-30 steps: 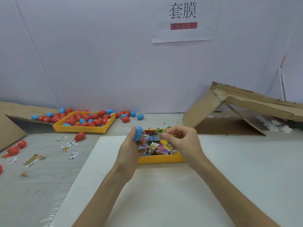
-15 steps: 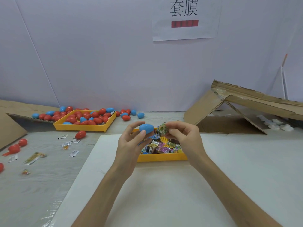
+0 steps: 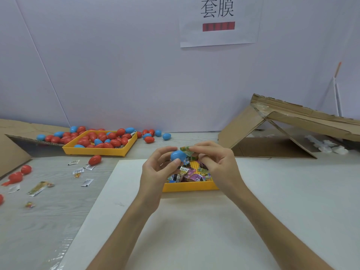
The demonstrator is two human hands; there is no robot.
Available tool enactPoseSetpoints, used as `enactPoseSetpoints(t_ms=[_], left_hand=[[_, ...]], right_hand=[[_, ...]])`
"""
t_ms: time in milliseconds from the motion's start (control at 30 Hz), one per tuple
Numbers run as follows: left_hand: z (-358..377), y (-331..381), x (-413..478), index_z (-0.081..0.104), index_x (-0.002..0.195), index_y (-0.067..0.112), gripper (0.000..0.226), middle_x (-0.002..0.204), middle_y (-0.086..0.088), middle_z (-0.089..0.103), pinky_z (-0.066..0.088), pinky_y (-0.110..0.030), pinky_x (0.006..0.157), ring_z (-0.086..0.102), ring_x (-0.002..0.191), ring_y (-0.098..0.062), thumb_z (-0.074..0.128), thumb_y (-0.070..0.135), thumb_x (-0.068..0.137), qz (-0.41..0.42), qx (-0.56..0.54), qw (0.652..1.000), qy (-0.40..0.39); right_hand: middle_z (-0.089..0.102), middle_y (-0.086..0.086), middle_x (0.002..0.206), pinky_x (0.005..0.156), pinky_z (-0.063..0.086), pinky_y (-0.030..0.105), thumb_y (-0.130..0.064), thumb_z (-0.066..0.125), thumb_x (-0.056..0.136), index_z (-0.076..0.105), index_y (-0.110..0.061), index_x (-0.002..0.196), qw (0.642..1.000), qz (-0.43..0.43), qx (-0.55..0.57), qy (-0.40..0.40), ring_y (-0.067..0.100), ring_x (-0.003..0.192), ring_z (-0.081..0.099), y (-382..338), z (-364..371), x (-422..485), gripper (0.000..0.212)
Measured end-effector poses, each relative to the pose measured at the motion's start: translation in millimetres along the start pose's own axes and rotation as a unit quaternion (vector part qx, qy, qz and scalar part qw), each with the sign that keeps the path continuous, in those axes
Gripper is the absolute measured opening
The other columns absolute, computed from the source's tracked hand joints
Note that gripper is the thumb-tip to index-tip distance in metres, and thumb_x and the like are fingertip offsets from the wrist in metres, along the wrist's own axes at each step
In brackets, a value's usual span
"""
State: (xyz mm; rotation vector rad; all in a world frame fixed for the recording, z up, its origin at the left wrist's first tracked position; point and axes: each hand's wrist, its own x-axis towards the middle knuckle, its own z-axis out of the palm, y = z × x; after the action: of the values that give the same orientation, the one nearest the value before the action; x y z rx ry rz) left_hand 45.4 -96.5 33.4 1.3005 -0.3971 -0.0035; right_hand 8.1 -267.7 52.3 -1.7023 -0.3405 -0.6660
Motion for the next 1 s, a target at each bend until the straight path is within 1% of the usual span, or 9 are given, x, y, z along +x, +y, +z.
enactPoseSetpoints(t_ms=[67, 133, 267, 533, 600, 733, 800, 867, 1000], left_hand=[[-0.3, 0.0, 0.0, 0.07, 0.115, 0.021, 0.027, 0.107, -0.005, 0.075, 0.057, -0.024, 0.076, 0.072, 0.099, -0.023, 0.071, 0.01, 0.09, 0.002, -0.005, 1.0, 0.0], [-0.2, 0.1, 0.0, 0.07, 0.114, 0.022, 0.028, 0.107, -0.005, 0.075, 0.057, -0.024, 0.076, 0.073, 0.097, -0.022, 0.072, 0.012, 0.088, 0.004, -0.007, 1.0, 0.004], [-0.3, -1.0, 1.1, 0.069, 0.115, 0.021, 0.027, 0.108, -0.005, 0.075, 0.058, -0.024, 0.076, 0.073, 0.098, -0.024, 0.072, 0.011, 0.09, 0.005, -0.005, 1.0, 0.011], [-0.3, -1.5, 1.0, 0.07, 0.113, 0.022, 0.027, 0.104, -0.004, 0.075, 0.058, -0.024, 0.076, 0.074, 0.095, -0.025, 0.073, 0.009, 0.089, 0.012, 0.003, 1.0, 0.016], [1.0, -1.0, 0.6, 0.071, 0.111, 0.022, 0.025, 0.104, -0.005, 0.075, 0.059, -0.025, 0.077, 0.074, 0.095, -0.027, 0.074, 0.014, 0.088, 0.011, 0.005, 1.0, 0.017], [3.7, 2.6, -1.2, 0.071, 0.107, 0.019, 0.031, 0.101, -0.007, 0.076, 0.059, -0.026, 0.075, 0.074, 0.095, -0.028, 0.076, 0.031, 0.078, 0.014, -0.006, 1.0, 0.02], [3.4, 3.2, -1.1, 0.071, 0.105, 0.016, 0.028, 0.099, -0.006, 0.076, 0.058, -0.025, 0.074, 0.075, 0.094, -0.026, 0.074, 0.029, 0.081, 0.015, -0.001, 1.0, 0.023], [3.1, 2.5, -0.5, 0.07, 0.103, 0.014, 0.017, 0.097, -0.004, 0.076, 0.058, -0.024, 0.072, 0.075, 0.092, -0.025, 0.073, 0.021, 0.087, 0.013, 0.004, 1.0, 0.027], [2.5, 2.4, -0.1, 0.069, 0.102, 0.012, 0.01, 0.099, -0.003, 0.077, 0.058, -0.023, 0.07, 0.074, 0.092, -0.024, 0.07, 0.012, 0.091, 0.011, 0.025, 0.999, 0.027]], right_hand=[[0.069, -0.005, 0.099, 0.084, 0.054, 0.026, 0.016, 0.053, 0.091, 0.076, -0.025, 0.098, 1.0, -0.006, -0.018, -0.012, 0.013, 0.099, 0.064, 0.4, 0.4, -0.8, 0.048], [0.069, -0.005, 0.1, 0.084, 0.053, 0.023, 0.016, 0.054, 0.09, 0.076, -0.026, 0.099, 0.999, -0.012, -0.031, -0.019, 0.012, 0.1, 0.064, 0.6, 0.5, -1.2, 0.048], [0.069, -0.003, 0.101, 0.08, 0.051, 0.019, 0.015, 0.056, 0.09, 0.076, -0.025, 0.1, 0.998, -0.022, -0.048, -0.025, 0.013, 0.1, 0.063, 1.4, -0.1, -1.1, 0.046], [0.069, -0.004, 0.102, 0.077, 0.054, 0.027, 0.013, 0.057, 0.091, 0.075, -0.026, 0.104, 0.997, -0.032, -0.066, -0.034, 0.014, 0.099, 0.063, 1.7, -0.1, -1.2, 0.045], [0.069, -0.004, 0.102, 0.077, 0.053, 0.026, 0.013, 0.056, 0.091, 0.076, -0.022, 0.107, 0.995, -0.038, -0.087, -0.035, 0.012, 0.099, 0.063, 2.3, 0.2, -1.1, 0.044], [0.07, -0.004, 0.1, 0.078, 0.045, 0.014, 0.014, 0.055, 0.087, 0.078, -0.012, 0.105, 0.989, -0.066, -0.128, -0.039, 0.007, 0.099, 0.062, 3.9, 0.6, -1.4, 0.039], [0.07, -0.003, 0.099, 0.079, 0.046, 0.014, 0.013, 0.054, 0.086, 0.078, -0.011, 0.104, 0.987, -0.076, -0.139, -0.041, 0.007, 0.098, 0.062, 5.0, 0.9, -1.6, 0.038], [0.07, -0.004, 0.099, 0.078, 0.048, 0.017, 0.009, 0.053, 0.084, 0.079, -0.011, 0.103, 0.984, -0.084, -0.15, -0.045, 0.007, 0.094, 0.062, 5.7, 1.4, -2.1, 0.038], [0.068, -0.008, 0.099, 0.076, 0.044, 0.01, 0.007, 0.05, 0.084, 0.079, -0.01, 0.102, 0.979, -0.097, -0.169, -0.056, 0.003, 0.094, 0.062, 6.7, 2.0, -4.1, 0.038]])
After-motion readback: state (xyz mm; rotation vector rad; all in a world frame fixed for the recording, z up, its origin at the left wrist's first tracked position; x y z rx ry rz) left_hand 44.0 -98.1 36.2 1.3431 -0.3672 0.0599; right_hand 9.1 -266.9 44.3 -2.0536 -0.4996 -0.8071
